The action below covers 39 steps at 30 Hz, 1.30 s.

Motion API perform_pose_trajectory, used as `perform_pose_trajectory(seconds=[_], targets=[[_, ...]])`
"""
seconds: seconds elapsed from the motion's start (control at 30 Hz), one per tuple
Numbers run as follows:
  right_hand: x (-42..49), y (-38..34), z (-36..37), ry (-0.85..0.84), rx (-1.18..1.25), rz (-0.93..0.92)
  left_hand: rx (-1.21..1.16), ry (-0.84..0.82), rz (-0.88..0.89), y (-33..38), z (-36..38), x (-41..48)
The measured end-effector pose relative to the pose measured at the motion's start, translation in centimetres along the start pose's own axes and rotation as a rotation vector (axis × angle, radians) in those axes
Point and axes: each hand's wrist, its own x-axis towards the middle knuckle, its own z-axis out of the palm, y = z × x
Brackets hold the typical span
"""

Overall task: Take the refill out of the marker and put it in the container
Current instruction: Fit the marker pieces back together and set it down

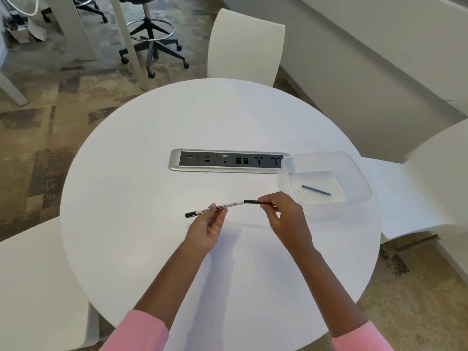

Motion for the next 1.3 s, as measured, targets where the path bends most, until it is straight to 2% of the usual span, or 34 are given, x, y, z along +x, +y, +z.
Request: perform_pose_trajectory(seconds=[0.1,0.3,0.47,0.7,1.03,1.17,1.3], targets=[[0.0,0.1,-0.1,-0.002,-0.029,-0.046,0.016,0.021,0.006,-0.2,0.1,0.0],[0.3,0.1,0.4,-0.093,0.179,0.225,0.087,-0.009,-0.002,-0.6,0.3,-0.4],[0.1,-0.2,1.0,-0.103,0.196,0.276,0.164,-0.038,0.004,-1.0,0.8,-0.7],[-0.4,-0.5,1.5,-0.095,0.138,0.178,0.204,-0.088,-0.006,-1.6,0.8,-1.2],[-0.7,-0.3,1.9,-0.119,-0.15,-0.046,0.216,-0.147,-0.024,-2.5,1.2,-1.7],[-0.4,-0.7,2.3,-0.126,-0.188,-0.069,0.197,-0.155,-0.019,-2.4,1.2,-1.7],[0.0,-0.8,2.7,-0.146,-0.16,-0.008,0.197,-0.164,0.002,-2.1,1.2,-1.8]])
